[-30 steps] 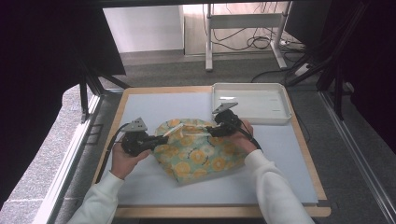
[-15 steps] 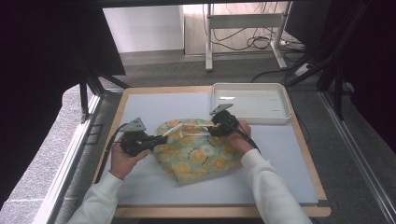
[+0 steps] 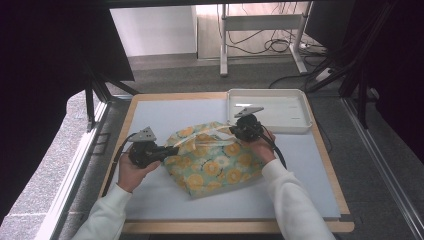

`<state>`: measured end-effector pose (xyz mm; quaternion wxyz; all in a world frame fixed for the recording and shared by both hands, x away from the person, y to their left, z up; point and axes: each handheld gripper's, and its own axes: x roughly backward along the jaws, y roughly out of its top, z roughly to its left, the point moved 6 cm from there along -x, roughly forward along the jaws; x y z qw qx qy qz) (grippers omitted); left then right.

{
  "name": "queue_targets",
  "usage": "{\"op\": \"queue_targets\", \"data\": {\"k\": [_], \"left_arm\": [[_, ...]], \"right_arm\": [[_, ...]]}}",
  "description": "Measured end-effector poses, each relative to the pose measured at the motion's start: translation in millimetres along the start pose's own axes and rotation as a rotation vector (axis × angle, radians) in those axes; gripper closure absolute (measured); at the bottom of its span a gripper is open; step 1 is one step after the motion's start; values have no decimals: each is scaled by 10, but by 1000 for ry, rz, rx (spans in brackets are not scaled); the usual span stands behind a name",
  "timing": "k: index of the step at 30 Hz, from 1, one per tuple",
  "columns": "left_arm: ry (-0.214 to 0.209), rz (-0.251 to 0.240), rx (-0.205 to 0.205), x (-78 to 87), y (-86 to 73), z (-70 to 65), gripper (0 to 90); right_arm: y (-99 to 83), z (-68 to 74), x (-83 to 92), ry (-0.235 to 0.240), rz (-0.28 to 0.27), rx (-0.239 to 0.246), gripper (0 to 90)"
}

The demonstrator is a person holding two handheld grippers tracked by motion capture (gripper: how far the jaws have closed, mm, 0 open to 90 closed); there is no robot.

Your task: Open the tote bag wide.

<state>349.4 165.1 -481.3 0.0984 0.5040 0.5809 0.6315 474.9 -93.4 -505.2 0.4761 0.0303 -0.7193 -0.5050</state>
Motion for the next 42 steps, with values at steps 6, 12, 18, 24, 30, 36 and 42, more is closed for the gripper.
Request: {"op": "queue_targets", "data": {"k": [6,12,18,24,30,36,42], "left_arm": [[8,9,-2,-16,-21,3,900],[11,20,-13,-38,-34,-12,900],[9,12,-18,-17,-29,-35,900],[1,12,-28,-14,-33,-73,900],[1,20,-40,-24,-47,-101,900],[-4,42,-52,-74,-79,-132,900],[-13,48,-36,-93,-126,-127,900]], "right_arm": [[49,33,158,17,-46,-5,880],[57,51,267,20,-73,-9,880],[30,82,376,33,-103,-17,881],[-42,101,507,38,-132,-34,881],[-131,163,686,63,-166,-49,881],[-321,238,775,87,-149,-62,882],[-437,290,797,98,-132,-68,882]]}}
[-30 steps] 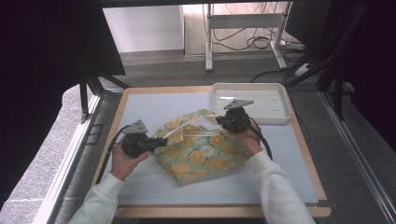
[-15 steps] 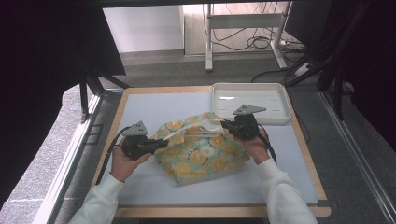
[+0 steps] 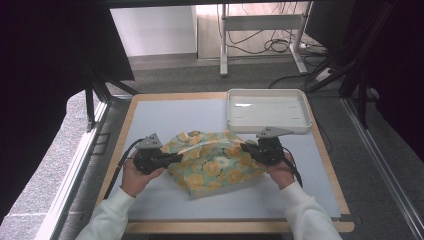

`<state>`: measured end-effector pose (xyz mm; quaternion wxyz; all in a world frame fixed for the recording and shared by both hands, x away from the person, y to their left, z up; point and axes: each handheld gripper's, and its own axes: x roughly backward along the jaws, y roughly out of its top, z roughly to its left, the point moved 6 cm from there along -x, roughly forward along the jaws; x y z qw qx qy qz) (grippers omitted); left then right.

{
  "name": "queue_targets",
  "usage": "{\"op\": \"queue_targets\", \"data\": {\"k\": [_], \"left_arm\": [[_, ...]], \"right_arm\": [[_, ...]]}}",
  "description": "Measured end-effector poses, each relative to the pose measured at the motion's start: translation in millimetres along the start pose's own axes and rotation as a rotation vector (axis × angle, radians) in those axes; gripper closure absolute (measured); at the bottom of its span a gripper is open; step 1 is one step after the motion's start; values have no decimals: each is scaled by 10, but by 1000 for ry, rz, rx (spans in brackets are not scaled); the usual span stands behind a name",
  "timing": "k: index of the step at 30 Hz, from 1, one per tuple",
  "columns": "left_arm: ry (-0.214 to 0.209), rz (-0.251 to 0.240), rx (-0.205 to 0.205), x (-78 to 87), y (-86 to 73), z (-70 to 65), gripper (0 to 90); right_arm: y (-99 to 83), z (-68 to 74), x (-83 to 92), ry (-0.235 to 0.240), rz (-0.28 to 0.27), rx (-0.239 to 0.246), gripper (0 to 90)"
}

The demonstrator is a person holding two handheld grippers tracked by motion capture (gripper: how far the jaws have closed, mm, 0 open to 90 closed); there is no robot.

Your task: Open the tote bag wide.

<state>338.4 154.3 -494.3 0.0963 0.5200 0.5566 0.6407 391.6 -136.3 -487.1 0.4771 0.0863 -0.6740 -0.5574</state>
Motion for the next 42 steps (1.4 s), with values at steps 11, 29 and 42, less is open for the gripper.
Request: {"op": "queue_targets", "data": {"k": [11,29,42], "left_arm": [[-8,24,3,-75,-64,-37,900],[-23,36,16,-87,-168,-85,900],[-43,77,20,-136,-357,-193,900]], "right_arm": [[-141,61,26,20,19,-17,881],[-349,175,59,32,50,-27,882],[-519,328,175,54,66,-37,885]]}}
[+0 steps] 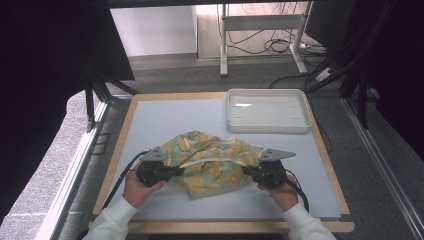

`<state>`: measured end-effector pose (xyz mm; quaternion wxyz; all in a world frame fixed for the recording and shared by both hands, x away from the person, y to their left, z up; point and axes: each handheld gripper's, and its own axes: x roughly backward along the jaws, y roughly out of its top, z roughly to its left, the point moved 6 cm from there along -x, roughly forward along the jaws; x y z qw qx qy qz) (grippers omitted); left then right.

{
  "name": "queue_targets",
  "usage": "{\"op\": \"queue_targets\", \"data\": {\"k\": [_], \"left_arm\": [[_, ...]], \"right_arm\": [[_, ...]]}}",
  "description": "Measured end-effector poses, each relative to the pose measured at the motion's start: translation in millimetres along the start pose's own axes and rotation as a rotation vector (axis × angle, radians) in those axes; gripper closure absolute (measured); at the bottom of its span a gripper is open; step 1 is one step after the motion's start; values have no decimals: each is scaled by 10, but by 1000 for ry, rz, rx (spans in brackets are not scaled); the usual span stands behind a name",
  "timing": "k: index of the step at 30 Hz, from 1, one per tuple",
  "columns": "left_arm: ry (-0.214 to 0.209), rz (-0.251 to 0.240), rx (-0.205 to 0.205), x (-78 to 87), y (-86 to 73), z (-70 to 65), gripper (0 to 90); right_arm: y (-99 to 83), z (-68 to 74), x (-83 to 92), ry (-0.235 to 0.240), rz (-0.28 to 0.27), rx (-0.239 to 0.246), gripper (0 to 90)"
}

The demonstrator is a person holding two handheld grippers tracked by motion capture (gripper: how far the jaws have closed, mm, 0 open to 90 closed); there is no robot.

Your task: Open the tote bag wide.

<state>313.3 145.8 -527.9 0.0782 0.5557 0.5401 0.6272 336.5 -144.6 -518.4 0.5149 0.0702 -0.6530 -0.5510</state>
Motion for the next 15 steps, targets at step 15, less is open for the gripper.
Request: {"op": "queue_targets", "data": {"k": [15], "left_arm": [[-16,87,-12,-141,-227,-41,898]], "right_arm": [[-319,163,-80,31,114,24,886]]}}
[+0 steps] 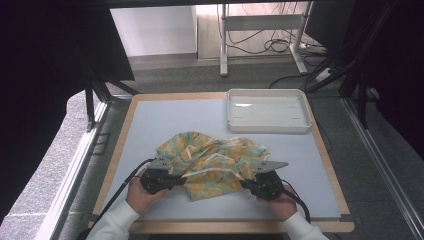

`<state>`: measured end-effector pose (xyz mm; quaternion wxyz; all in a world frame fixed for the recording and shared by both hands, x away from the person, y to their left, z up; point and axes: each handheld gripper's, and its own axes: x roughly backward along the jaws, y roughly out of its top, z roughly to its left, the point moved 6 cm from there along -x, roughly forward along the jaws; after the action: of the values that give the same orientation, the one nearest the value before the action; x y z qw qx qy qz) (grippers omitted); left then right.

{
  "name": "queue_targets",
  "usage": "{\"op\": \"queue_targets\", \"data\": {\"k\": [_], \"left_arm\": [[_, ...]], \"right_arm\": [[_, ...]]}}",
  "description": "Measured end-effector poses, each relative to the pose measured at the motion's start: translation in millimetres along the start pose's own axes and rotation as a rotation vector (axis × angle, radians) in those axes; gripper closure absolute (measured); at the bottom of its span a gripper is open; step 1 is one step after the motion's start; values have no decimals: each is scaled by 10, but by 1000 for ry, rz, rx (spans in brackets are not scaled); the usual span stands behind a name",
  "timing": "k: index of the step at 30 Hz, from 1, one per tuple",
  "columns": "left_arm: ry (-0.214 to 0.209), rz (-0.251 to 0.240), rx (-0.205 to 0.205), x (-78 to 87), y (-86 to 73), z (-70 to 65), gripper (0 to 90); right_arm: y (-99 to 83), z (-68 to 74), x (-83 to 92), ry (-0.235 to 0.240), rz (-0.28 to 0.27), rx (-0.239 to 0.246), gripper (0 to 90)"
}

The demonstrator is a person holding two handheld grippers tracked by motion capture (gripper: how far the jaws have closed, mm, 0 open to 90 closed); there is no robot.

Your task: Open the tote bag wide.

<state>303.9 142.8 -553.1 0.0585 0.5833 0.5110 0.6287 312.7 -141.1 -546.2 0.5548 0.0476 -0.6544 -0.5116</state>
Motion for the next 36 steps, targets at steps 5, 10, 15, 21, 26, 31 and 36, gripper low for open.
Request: {"op": "queue_targets", "data": {"k": [5,10,15,21,26,31,36], "left_arm": [[8,28,5,-24,-77,28,899],[1,62,21,-72,-156,56,899],[6,84,50,-105,-199,121,897],[18,95,64,-119,-221,185,892],[20,94,64,-125,-220,187,884],[17,88,54,-121,-218,161,827],[29,80,43,-92,-212,141,721]], "right_arm": [[-88,26,-40,8,47,2,887],[-156,19,-52,3,73,-1,887],[-189,-20,-47,-10,82,-4,888],[-209,-50,-58,-17,95,-6,888],[-212,-52,-66,-20,99,0,887],[-207,-36,-56,-10,89,14,710],[-131,21,80,-52,6,22,418]]}}
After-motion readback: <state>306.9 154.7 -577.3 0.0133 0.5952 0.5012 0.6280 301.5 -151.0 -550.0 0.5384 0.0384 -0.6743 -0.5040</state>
